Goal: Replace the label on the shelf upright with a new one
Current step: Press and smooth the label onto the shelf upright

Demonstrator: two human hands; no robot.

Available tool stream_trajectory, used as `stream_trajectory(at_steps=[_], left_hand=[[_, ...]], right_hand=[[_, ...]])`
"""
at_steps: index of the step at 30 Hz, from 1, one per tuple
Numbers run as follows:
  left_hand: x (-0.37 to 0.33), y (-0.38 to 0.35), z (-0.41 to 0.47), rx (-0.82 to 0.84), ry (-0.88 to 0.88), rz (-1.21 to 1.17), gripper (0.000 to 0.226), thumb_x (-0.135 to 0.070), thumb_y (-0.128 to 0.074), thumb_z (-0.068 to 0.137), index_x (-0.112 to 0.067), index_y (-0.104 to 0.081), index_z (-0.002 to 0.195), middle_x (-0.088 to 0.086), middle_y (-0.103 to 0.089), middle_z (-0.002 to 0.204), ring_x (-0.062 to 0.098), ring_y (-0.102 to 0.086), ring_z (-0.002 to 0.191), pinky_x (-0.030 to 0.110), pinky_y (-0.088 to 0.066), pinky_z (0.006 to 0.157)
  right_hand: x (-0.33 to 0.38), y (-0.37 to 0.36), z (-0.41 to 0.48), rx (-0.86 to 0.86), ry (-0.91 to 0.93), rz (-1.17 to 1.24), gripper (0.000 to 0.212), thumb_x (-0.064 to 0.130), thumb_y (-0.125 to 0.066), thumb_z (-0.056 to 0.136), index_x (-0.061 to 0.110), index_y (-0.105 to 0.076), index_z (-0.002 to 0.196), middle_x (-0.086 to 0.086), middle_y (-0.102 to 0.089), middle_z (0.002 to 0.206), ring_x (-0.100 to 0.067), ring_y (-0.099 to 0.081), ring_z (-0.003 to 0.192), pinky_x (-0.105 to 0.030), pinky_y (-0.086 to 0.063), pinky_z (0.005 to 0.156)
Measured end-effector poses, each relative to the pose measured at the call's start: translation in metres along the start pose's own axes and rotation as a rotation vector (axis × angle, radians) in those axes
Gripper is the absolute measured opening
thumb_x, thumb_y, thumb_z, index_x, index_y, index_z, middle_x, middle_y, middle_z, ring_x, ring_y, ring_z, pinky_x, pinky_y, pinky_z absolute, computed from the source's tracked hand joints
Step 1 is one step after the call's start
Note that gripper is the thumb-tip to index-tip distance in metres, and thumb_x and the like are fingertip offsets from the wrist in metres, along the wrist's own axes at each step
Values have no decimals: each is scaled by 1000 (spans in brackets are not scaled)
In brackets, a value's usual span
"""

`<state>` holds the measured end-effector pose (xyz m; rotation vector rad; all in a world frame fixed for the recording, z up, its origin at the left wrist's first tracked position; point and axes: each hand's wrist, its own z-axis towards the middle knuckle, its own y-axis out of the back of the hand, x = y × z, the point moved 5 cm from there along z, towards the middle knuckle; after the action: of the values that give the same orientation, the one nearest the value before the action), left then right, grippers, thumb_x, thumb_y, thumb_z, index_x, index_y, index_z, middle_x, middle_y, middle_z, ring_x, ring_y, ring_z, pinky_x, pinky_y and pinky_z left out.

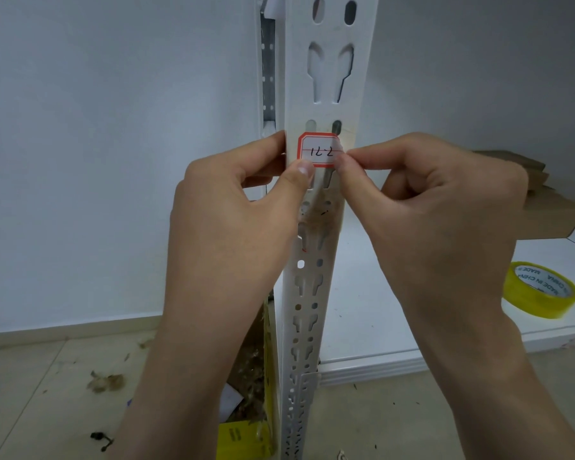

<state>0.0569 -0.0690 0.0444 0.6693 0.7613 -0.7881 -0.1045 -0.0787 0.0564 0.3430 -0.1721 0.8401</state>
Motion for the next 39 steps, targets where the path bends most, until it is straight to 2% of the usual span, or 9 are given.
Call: stream_trajectory(at_steps=[3,8,14,21,25,30,35,39], left_hand=[[-1,0,-1,-3,5,4,33,-40,-65,92,-37,-69,125,-26,-72,110,-8,-64,107,27,-52,100],[-2,0,-1,-11,10,0,34,-39,-65,92,-37,-69,126,-25,-72,111,-6,-65,107,32,-53,101],[-2,-1,-1,-11,4,7,35,-39,-65,93,-36,-68,127,-25,-72,112,-6,-65,107,31,-53,101],[0,0,0,-8,-11,20,34,-40,-65,92,-39,-68,126,-32,-68,104,-13,-64,102,19,-50,96],[0,-1,0,-1,-11,10,33,-40,-64,93,-39,-67,126,-29,-69,108,-10,-64,104,21,-50,99],[0,0,-1,-5,-12,6,29,-40,-64,93,-40,-69,122,-34,-68,100,-13,-63,102,23,-51,97],[-1,-1,-1,-4,-20,1,30,-40,-64,93,-40,-69,123,-34,-68,100,-12,-64,102,20,-51,95],[-1,-1,-1,-1,-25,0,30,-38,-64,93,-40,-70,123,-31,-70,103,-12,-64,102,17,-49,94]], right_hand=[[1,-2,0,14,-27,0,18,37,-72,96,20,-78,92,14,-49,55,0,-46,45,-16,-40,54],[1,-6,1,22,-73,10,16,39,-71,94,24,-76,90,15,-51,53,-1,-46,43,-16,-39,55],[3,-9,1,9,-99,16,15,39,-73,93,25,-74,87,18,-48,50,-1,-42,39,-11,-34,55],[3,-9,0,22,-88,37,16,40,-72,92,26,-75,87,19,-48,51,-1,-44,41,-13,-37,55],[3,-2,1,27,-40,37,16,38,-73,94,24,-78,88,22,-44,53,0,-41,41,-9,-33,55],[-2,12,1,-68,3,56,15,27,-72,95,19,-78,83,8,-47,48,-18,-41,43,-17,-33,51],[-5,9,-3,-23,-10,22,14,31,-71,96,21,-80,93,8,-48,47,-12,-43,40,-26,-39,49],[-4,1,-4,14,-31,36,20,41,-71,96,24,-80,99,11,-47,48,-9,-42,41,-28,-41,48]])
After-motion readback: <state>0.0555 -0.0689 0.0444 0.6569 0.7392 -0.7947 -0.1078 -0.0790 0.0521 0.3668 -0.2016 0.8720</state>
